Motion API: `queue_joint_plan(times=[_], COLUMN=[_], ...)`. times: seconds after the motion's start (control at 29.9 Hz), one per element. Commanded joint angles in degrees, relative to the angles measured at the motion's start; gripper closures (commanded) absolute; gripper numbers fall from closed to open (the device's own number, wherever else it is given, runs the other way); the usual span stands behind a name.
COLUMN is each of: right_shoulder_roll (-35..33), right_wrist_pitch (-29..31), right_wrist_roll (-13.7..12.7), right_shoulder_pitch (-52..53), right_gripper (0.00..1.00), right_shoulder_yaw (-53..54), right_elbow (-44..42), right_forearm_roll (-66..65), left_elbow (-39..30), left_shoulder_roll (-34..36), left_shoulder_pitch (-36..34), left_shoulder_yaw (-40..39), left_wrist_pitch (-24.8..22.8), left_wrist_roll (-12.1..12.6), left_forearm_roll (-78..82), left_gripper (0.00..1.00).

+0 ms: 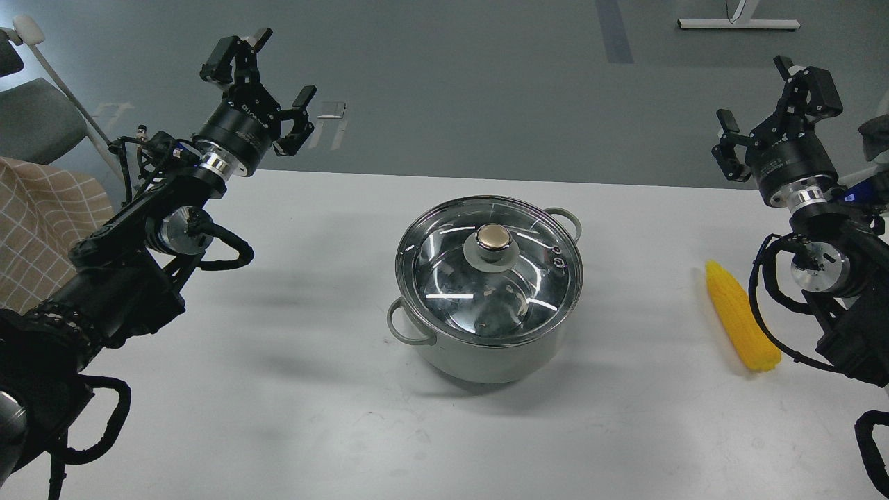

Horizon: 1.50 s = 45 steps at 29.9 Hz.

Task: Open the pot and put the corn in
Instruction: 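Swing the left gripper over the pot toward the lid knob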

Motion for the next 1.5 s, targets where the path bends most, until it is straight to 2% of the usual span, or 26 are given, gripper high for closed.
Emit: queue_joint_plan(times=[0.0,0.23,0.33,0.54,0.67,0.74,0.87,0.94,1.07,1.2,1.3,1.47], right_shoulder_roll=[0.1,0.4,0.2,0.2,0.6,0.6,0.5,0.5,0.5,0.6,0.6,0.6], right_wrist_pitch=[0.1,0.0,0.0,0.0,-0.1,-0.1,-0.1,-0.1,-0.1,-0.1,-0.1,-0.1], right_wrist_roll=[0.0,0.0,0.0,0.0,0.0,0.0,0.0,0.0,0.0,0.0,0.0,0.0], right_shoulder_pitch=[0.0,-0.1,-0.1,-0.1,-0.2,-0.2,-0.4,-0.4,-0.8,-1.0,-1.1,-1.1], right_gripper=[0.0,0.0,0.0,0.0,0.0,0.0,0.0,0.0,0.0,0.0,0.0,0.0], right_shoulder_yaw=[0.0,-0.3,-0.3,-0.3,-0.3,-0.3,-0.3,-0.3,-0.3,-0.3,-0.4,-0.4], right_elbow=[0.3,0.4,0.4,0.4,0.6,0.8,1.0,1.0,1.3,1.4,1.4,1.4], right_forearm_roll=[-0.1,-0.2,-0.2,-0.5,-0.6,-0.6,-0.6,-0.7,-0.7,-0.8,-0.7,-0.7], left_elbow=[0.0,-0.5,-2.7,-11.4,-20.2,-22.8,-33.4,-36.3,-44.5,-47.7,-49.2,-49.2], left_shoulder_roll=[-0.1,0.5,1.2,7.6,12.8,14.2,17.9,18.6,19.3,18.8,18.2,16.0], left_shoulder_pitch=[-0.2,-0.3,-0.7,-5.9,-10.0,-10.7,-11.2,-11.1,-10.2,-8.3,-7.4,-7.3], left_shoulder_yaw=[0.1,0.1,0.2,-0.1,-0.4,-0.4,-0.4,-0.4,0.2,0.7,4.6,11.6], left_wrist_pitch=[0.0,0.0,0.0,0.0,0.0,1.3,6.2,8.1,13.0,13.2,14.1,18.9], left_wrist_roll=[0.0,0.0,0.1,0.0,-0.1,-0.1,-0.2,-0.4,-2.7,-2.9,-2.9,-2.7], left_forearm_roll=[0.3,1.1,1.3,16.6,27.7,31.1,49.8,55.6,75.0,86.8,95.3,105.6], left_gripper=[0.02,0.02,0.02,0.02,0.03,0.03,0.03,0.03,0.03,0.03,0.03,0.03])
